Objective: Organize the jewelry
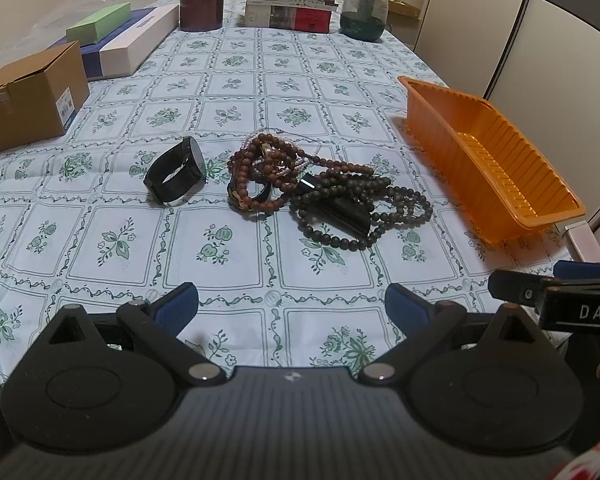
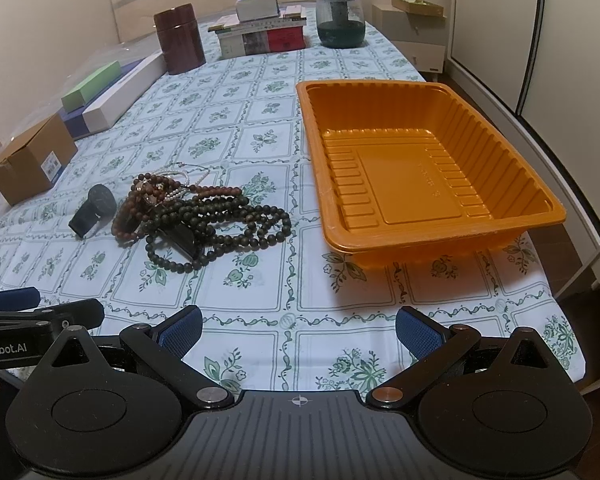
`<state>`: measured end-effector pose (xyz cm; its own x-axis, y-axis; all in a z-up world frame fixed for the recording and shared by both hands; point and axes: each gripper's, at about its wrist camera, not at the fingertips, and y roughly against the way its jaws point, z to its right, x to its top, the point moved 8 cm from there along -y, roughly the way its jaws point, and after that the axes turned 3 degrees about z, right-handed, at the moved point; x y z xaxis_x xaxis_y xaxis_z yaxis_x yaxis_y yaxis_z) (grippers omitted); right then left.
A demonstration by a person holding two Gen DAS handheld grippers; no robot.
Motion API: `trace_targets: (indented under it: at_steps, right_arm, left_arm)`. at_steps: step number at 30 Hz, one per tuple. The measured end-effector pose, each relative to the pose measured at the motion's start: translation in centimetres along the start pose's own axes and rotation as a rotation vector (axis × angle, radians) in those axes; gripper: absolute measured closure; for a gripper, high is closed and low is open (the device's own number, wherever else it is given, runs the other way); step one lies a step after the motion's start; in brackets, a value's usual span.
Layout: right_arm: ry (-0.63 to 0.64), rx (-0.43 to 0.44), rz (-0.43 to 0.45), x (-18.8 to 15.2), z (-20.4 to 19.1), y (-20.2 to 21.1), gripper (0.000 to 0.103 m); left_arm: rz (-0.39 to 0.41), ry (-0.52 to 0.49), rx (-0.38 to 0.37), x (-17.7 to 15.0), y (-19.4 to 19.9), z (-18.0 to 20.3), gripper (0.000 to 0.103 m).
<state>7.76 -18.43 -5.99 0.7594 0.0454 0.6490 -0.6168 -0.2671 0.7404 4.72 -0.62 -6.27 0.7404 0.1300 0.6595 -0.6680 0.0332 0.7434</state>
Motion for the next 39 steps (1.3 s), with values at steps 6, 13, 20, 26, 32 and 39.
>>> trace_targets:
  at_steps: [6, 13, 20, 26, 32, 39]
  right_arm:
    - [0.000, -0.001, 0.000, 0.0, 0.0, 0.0, 0.001]
    - [0.001, -0.001, 0.000, 0.0, 0.0, 0.0, 0.001]
    - [0.001, -0.001, 0.000, 0.0, -0.1, 0.0, 0.001]
    - [-0.025, -0.001, 0.006, 0.0, 0.4, 0.0, 0.001]
    - [-0.081, -0.010, 0.041, 0.6, 1.9, 0.9, 0.001]
    - [-0.149, -0.058, 0.185, 3.2, 5.7, 4.2, 0.001]
  left_arm:
    - [0.000, 0.000, 0.000, 0.0, 0.0, 0.0, 0.004]
    - [0.000, 0.001, 0.000, 0.0, 0.0, 0.0, 0.004]
    - [-0.001, 0.000, 0.000, 0.0, 0.0, 0.1, 0.004]
    - [0.010, 0.014, -0.006, 0.3, 0.1, 0.2, 0.004]
    - [0.033, 0.053, -0.035, 1.3, -0.2, -0.3, 0.004]
    - [0.053, 0.075, -0.069, 3.1, -1.0, -0.1, 0.004]
